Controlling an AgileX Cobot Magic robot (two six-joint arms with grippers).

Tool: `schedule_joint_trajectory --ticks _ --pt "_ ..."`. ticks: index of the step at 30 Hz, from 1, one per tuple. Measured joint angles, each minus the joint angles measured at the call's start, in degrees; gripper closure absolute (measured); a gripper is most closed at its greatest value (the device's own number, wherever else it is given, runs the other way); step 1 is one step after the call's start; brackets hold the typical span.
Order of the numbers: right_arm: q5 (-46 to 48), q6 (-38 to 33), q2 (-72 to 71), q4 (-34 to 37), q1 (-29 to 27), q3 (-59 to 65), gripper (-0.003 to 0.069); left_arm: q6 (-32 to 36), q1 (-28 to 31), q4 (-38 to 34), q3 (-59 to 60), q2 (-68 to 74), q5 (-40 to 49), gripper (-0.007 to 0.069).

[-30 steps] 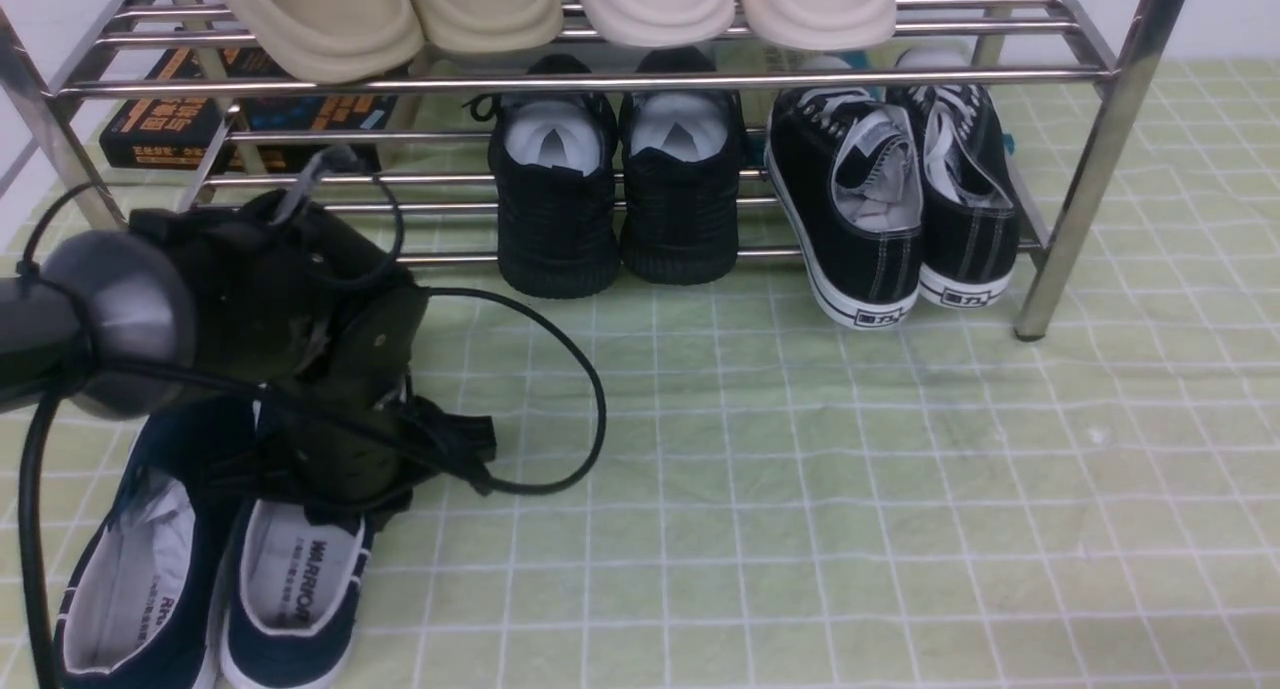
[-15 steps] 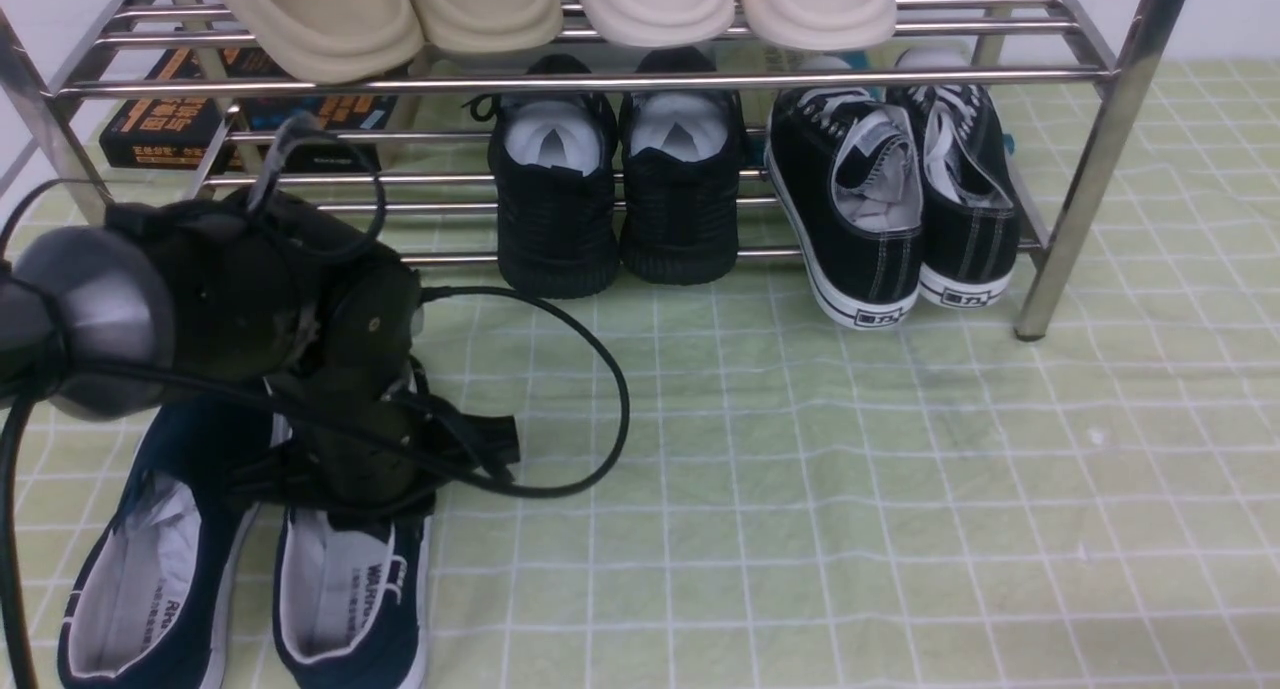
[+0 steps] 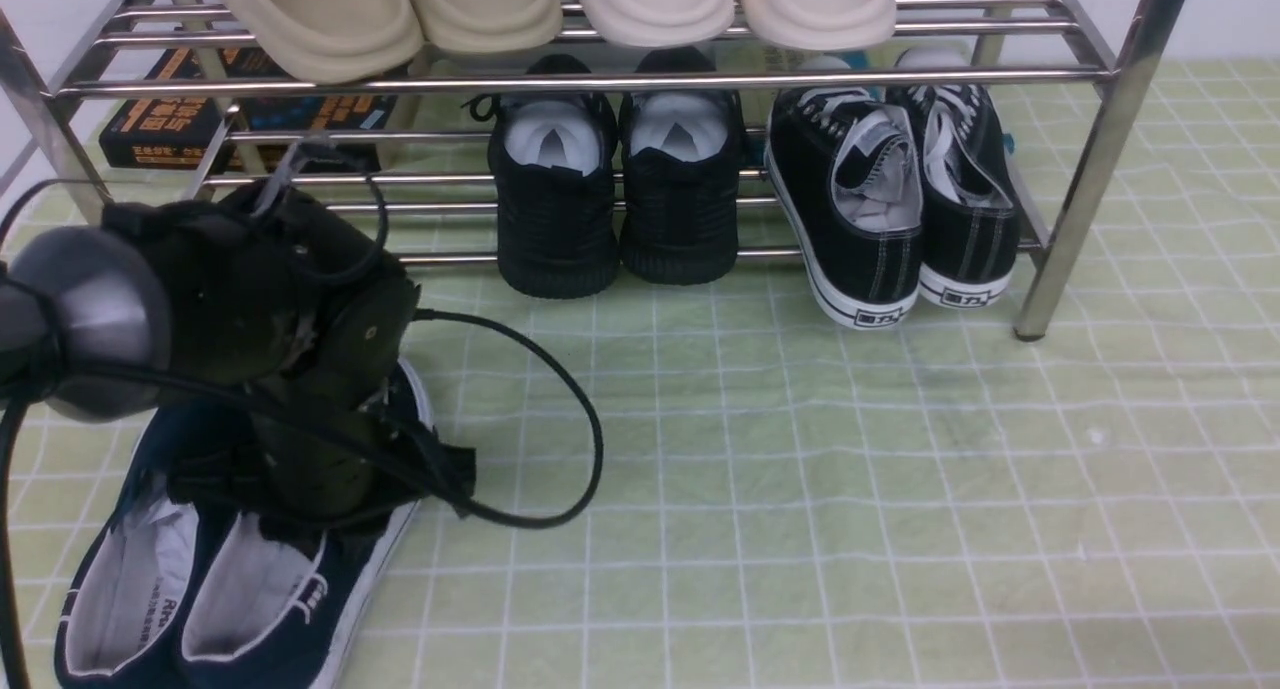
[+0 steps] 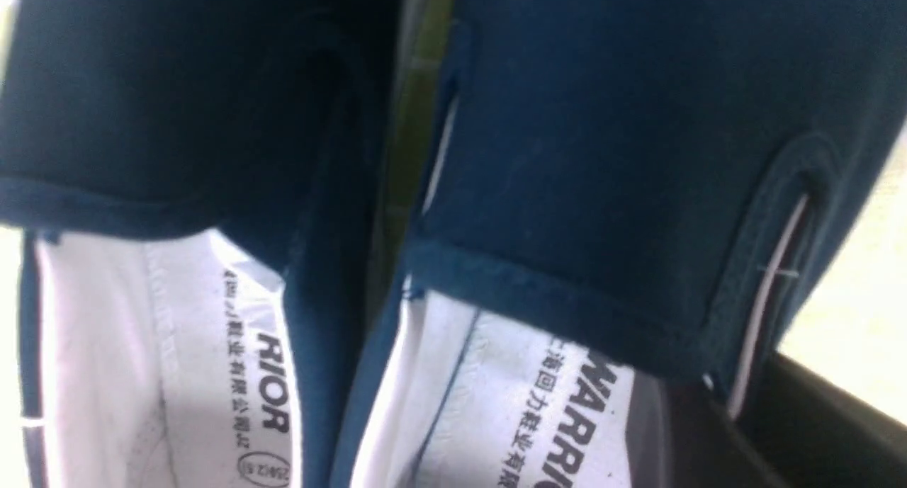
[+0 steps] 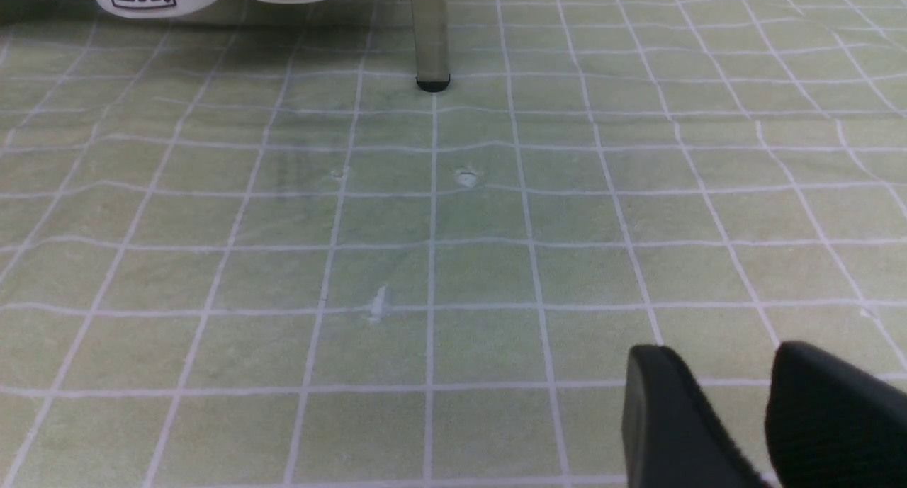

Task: Take the shoes off the shelf with your hand from the green coffee tablecloth.

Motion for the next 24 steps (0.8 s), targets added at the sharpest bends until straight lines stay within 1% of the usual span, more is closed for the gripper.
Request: schedule_joint_trajectory --ticks 1,4,5,6,9,11,14,15,16,18,20,22,23,24 --pt "0.0 0.0 0.0 0.0 0.0 0.0 0.0421 0.0 0.0 0.06 0.0 -0.2 -0.07 0.0446" --pt "0.0 0.0 0.0 0.0 0.0 0.0 0.042 0.0 0.0 0.08 0.0 -2.86 -0.65 0.0347" --pt "0.0 0.0 0.0 0.0 0.0 0.0 0.042 0.0 0.0 0.0 0.0 -3.08 -0.65 0.0342" --pt "0.0 0.0 0.0 0.0 0.0 0.0 0.042 0.02 0.0 -0.12 0.0 -5.08 -0.61 0.0312" --pt "0.0 0.0 0.0 0.0 0.0 0.0 0.042 1.19 0.0 -0.29 0.0 -10.34 0.2 0.03" --pt "0.0 0.0 0.0 0.0 0.0 0.0 0.042 2.41 0.0 -0.58 0.0 -13.74 1.13 0.0315" --pt "0.0 0.0 0.0 0.0 0.0 0.0 0.042 7.82 0.0 -1.67 0.0 -23.87 5.58 0.0423" --pt "0.0 0.0 0.0 0.0 0.0 0.0 0.042 8.13 0.0 -1.67 0.0 -23.87 5.58 0.0431" --pt "0.0 0.0 0.0 0.0 0.0 0.0 0.042 11.02 0.0 -2.86 0.0 -29.81 8.2 0.051" --pt "0.0 0.0 0.0 0.0 0.0 0.0 0.042 13.7 0.0 -4.33 0.73 -34.79 9.21 0.0582" --pt "0.0 0.0 0.0 0.0 0.0 0.0 0.042 16.26 0.0 -6.96 2.94 -40.84 8.58 0.0615" --pt "0.0 0.0 0.0 0.0 0.0 0.0 0.042 18.02 0.0 -9.65 5.97 -45.93 6.7 0.0624" --pt "0.0 0.0 0.0 0.0 0.0 0.0 0.042 19.02 0.0 -12.8 10.82 -52.18 2.25 0.0624" --pt "0.0 0.0 0.0 0.0 0.0 0.0 0.042 19.08 0.0 -14.21 13.72 -55.5 -0.8 0.0624"
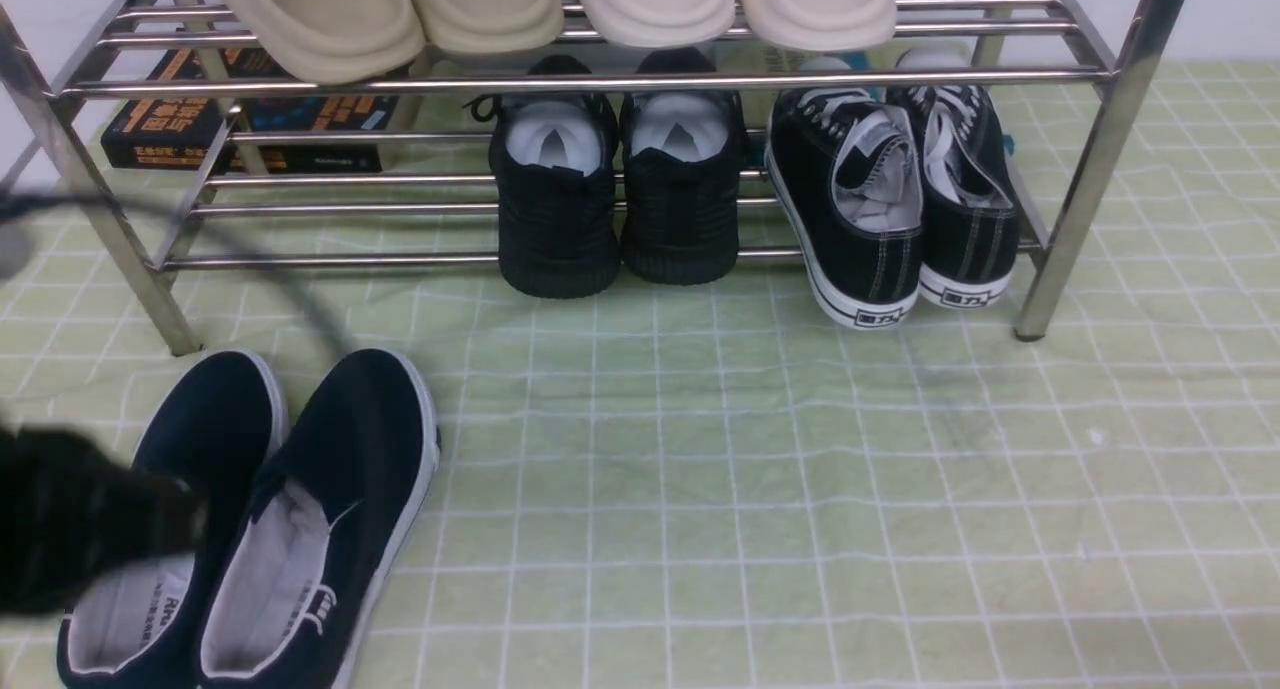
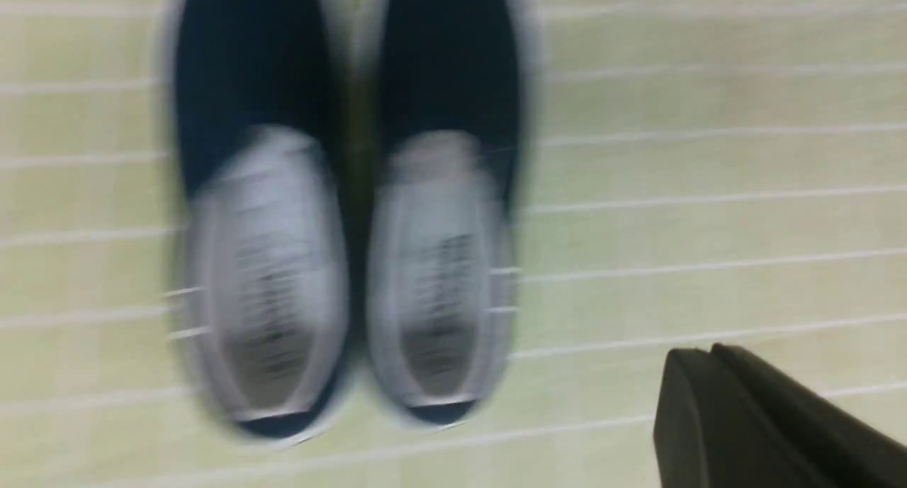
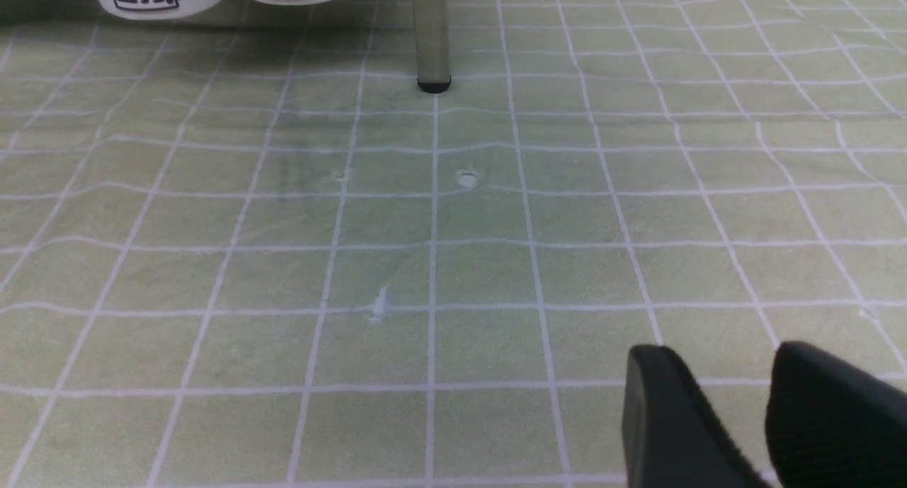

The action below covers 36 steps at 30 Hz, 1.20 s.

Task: Take the shoes off the shelf with your hand from the green coffee tablecloth.

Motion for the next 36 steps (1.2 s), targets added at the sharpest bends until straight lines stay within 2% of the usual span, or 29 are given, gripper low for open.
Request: schedule_joint_trajectory --ticks 1,2,3,4,5,10,15,19,28,30,36 --pt "0.0 0.0 0.0 0.0 0.0 0.0 0.042 -0.13 0.0 -1.92 4.69 -5.0 -5.35 0.0624" --pt "0.0 0.0 0.0 0.0 0.0 0.0 0.042 -0.13 0.0 -1.92 4.69 -5.0 -6.31 0.0624" --pt "0.0 0.0 0.0 0.0 0.0 0.0 0.042 -0.25 0.0 -3.49 12.01 -11.97 -13.99 0.0624" --pt "0.0 0.0 0.0 0.0 0.0 0.0 0.042 -0.25 0.0 -3.58 12.8 -12.69 -15.87 0.0624" --pt "0.0 0.0 0.0 0.0 0.0 0.0 0.042 -0.31 0.0 -3.94 18.0 -18.11 -21.42 0.0624" --pt "0.0 0.0 0.0 0.0 0.0 0.0 0.042 -0.38 0.0 -4.26 30.26 -28.82 -30.86 0.0624" --pt "0.0 0.0 0.0 0.0 0.0 0.0 0.042 -0.38 0.0 -4.35 36.25 -33.07 -32.42 0.0624" --pt "0.0 0.0 0.0 0.0 0.0 0.0 0.042 -0.38 0.0 -1.2 39.86 -33.41 -32.13 0.0618" --pt "0.0 0.0 0.0 0.0 0.0 0.0 0.042 0.06 0.21 3.89 40.52 -33.41 -31.71 0.0608" --pt "0.0 0.0 0.0 0.0 0.0 0.0 0.042 0.98 1.19 4.04 40.52 -33.41 -31.57 0.0606" --pt "0.0 0.0 0.0 0.0 0.0 0.0 0.042 9.67 12.13 3.55 40.58 -33.41 -31.49 0.0607"
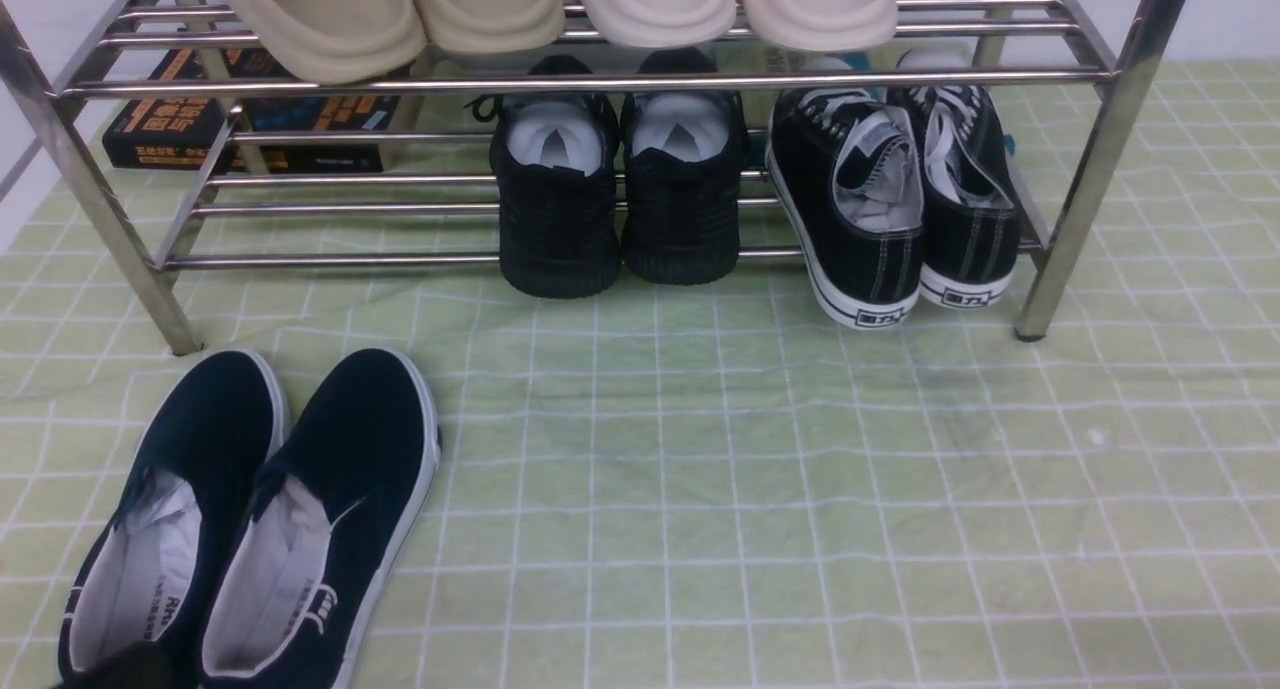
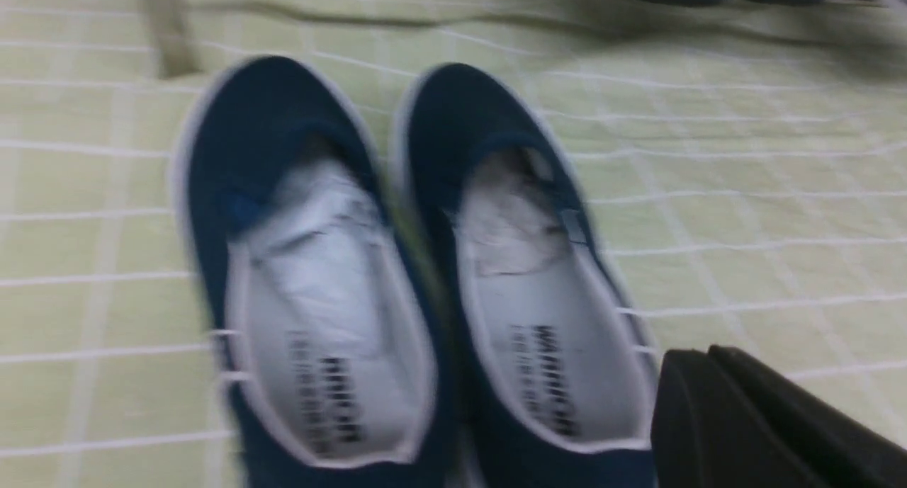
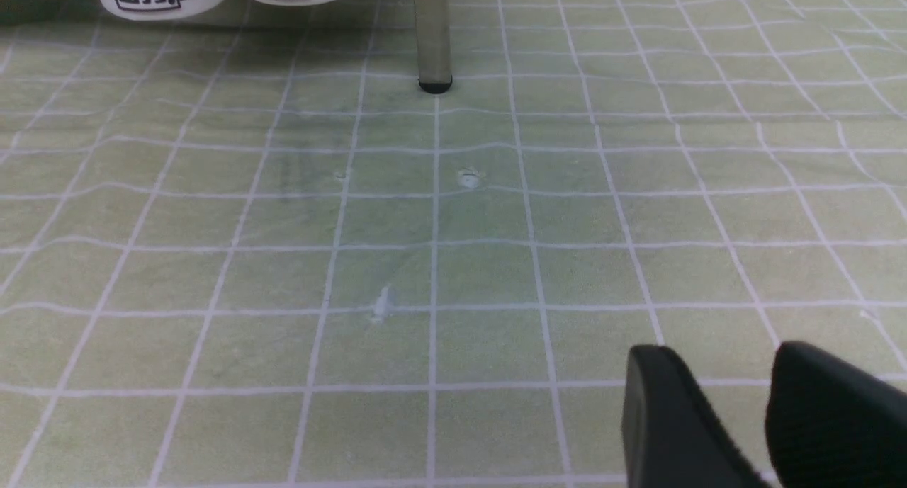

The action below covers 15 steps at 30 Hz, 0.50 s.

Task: Take the shoes off the shelf with your hand from the green coffee tablecloth.

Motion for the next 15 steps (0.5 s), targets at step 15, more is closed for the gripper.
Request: schedule_joint_trajectory --ticks 15 --pt "0.0 0.0 0.0 0.0 0.0 0.0 0.042 2.63 14.58 -1.45 5.51 -5.8 -0.25 0.0592"
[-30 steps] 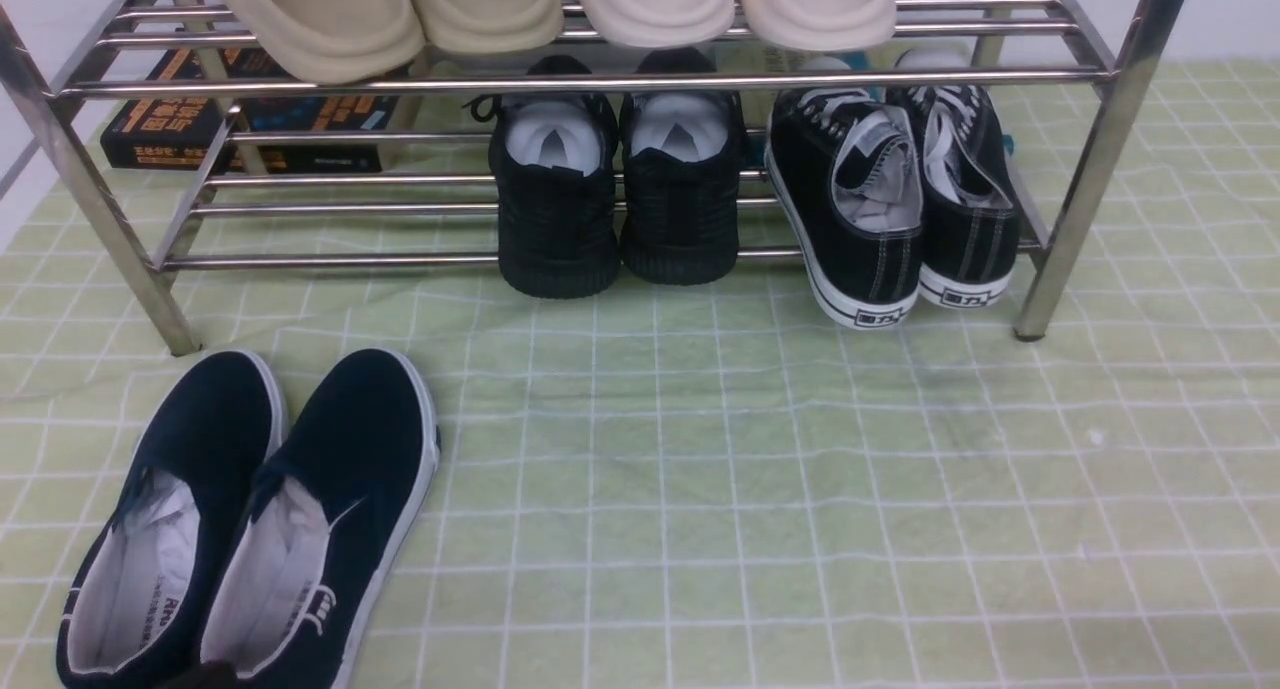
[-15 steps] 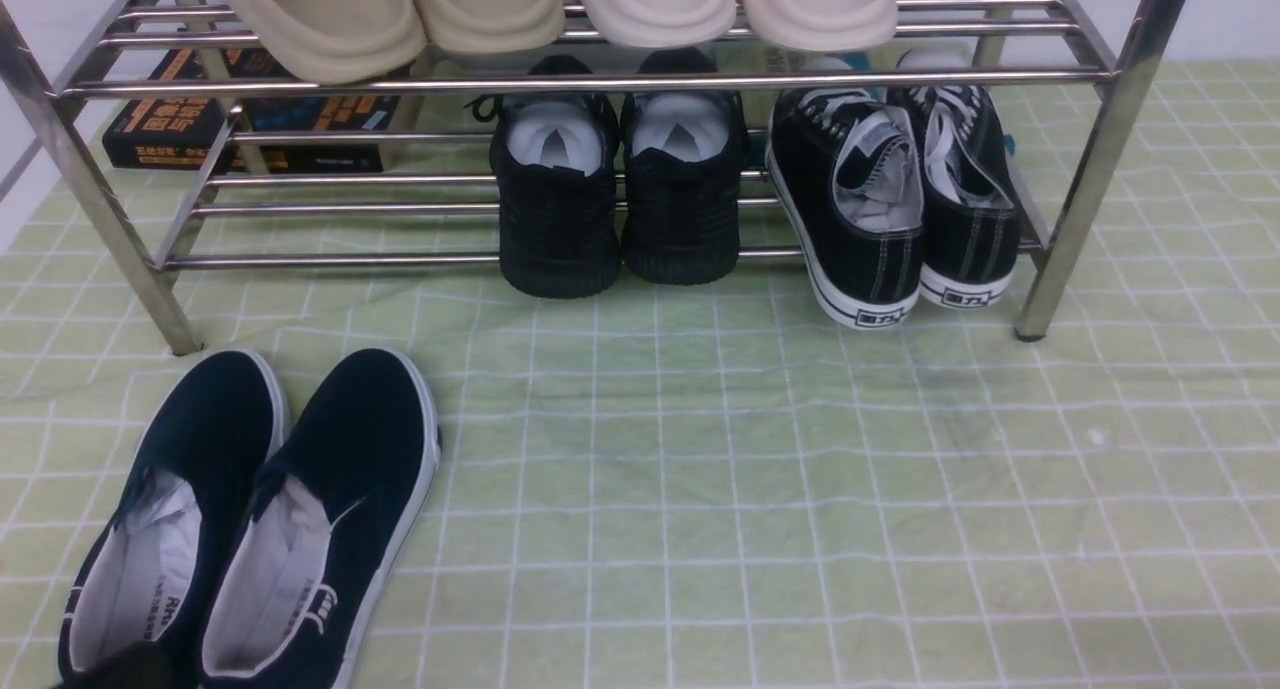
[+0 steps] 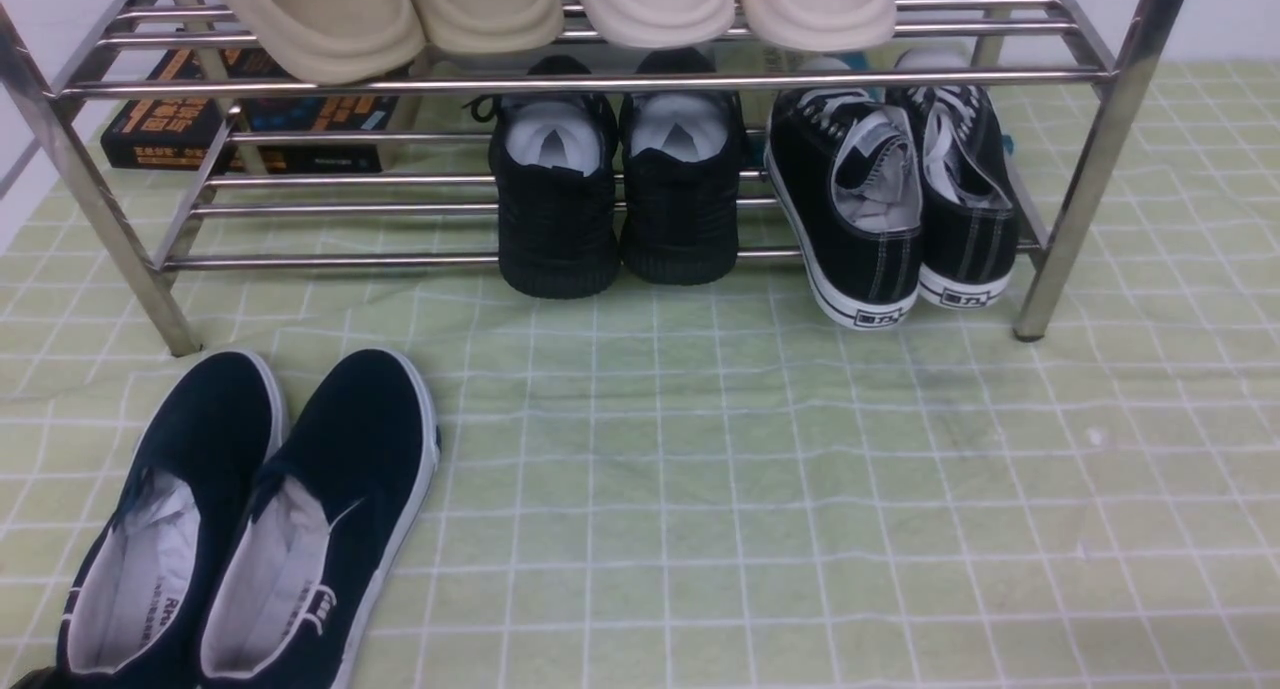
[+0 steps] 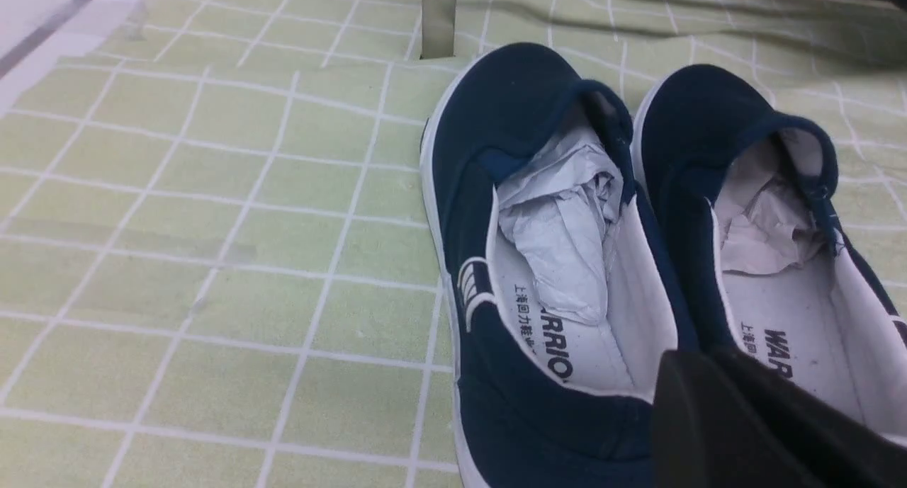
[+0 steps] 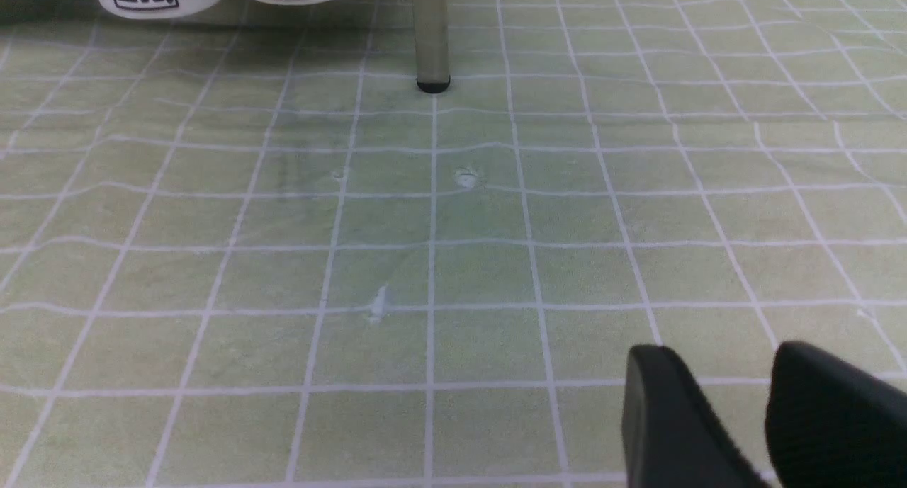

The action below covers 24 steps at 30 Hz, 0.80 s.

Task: Take the shoes off the shelf with your hand from the green coffee tablecloth.

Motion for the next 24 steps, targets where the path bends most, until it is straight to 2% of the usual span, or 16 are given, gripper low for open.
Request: schedule_joint_trajectory --ticks 24 --pt "0.0 0.0 0.0 0.0 0.0 0.0 0.042 0.0 0.01 0.0 0.0 0.0 0.12 0.0572"
